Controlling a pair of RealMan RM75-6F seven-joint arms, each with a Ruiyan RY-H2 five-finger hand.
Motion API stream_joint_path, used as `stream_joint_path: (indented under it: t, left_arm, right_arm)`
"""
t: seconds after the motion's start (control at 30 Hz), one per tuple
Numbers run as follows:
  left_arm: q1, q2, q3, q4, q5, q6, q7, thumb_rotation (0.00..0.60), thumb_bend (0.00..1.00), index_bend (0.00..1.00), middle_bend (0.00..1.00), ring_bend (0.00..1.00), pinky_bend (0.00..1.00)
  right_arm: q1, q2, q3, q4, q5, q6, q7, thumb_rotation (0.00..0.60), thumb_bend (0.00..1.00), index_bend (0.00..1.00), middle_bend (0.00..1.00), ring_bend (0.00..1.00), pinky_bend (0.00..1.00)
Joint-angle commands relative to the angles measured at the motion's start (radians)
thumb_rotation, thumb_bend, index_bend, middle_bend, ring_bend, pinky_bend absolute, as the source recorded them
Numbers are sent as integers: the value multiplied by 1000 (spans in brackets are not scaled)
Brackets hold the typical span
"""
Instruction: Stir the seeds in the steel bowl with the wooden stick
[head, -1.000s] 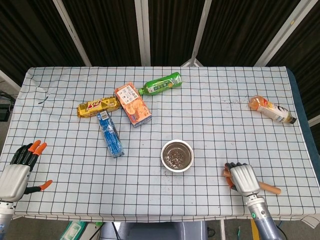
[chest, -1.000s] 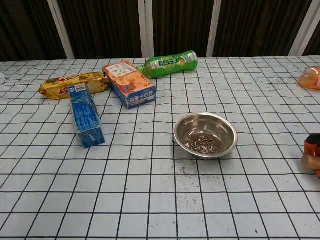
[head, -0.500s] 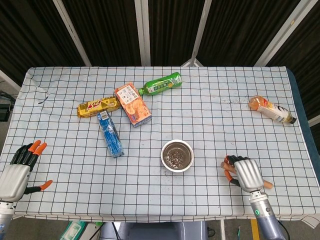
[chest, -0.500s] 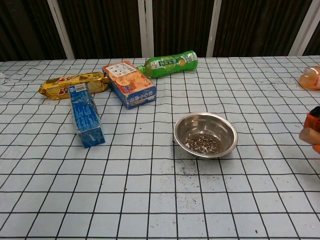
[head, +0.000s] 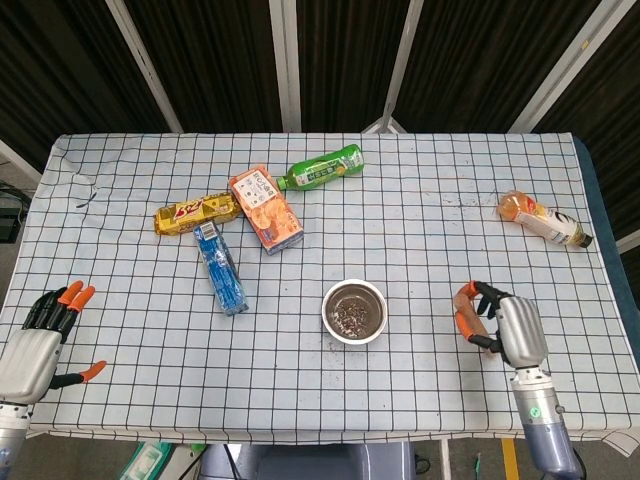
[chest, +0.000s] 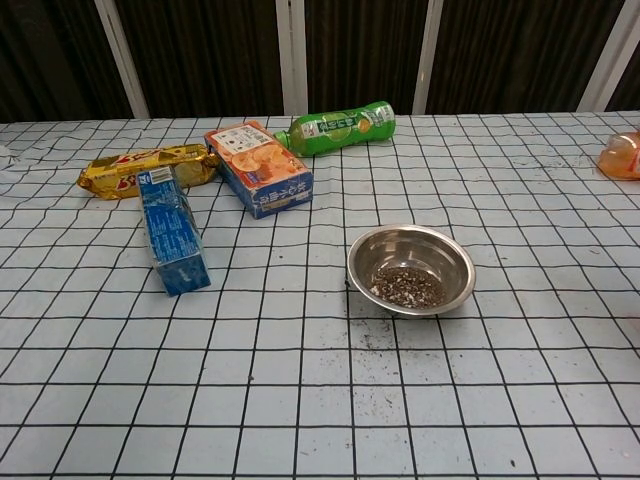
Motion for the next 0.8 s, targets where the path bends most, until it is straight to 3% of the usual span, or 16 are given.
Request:
stream_joint_path:
  t: [0.03,0.43,0.8]
  left_arm:
    - [0,0,0,0,-1,-1,0,600,53,0,0,0,0]
    - [0,1,0,1,-1,-2,-7,600,53,0,0,0,0]
    - [3,-2,-4,4,4,11,-24,600,53,0,0,0,0]
  right_arm:
    - [-7,42,62,-54,90,-6,112,600,611,655,563,595,625]
    - [-23,71,133,-89,188,-14,249,600,611,656,563,597,625]
    - [15,-167,198,36,61,187,330,600,611,656,563,597,625]
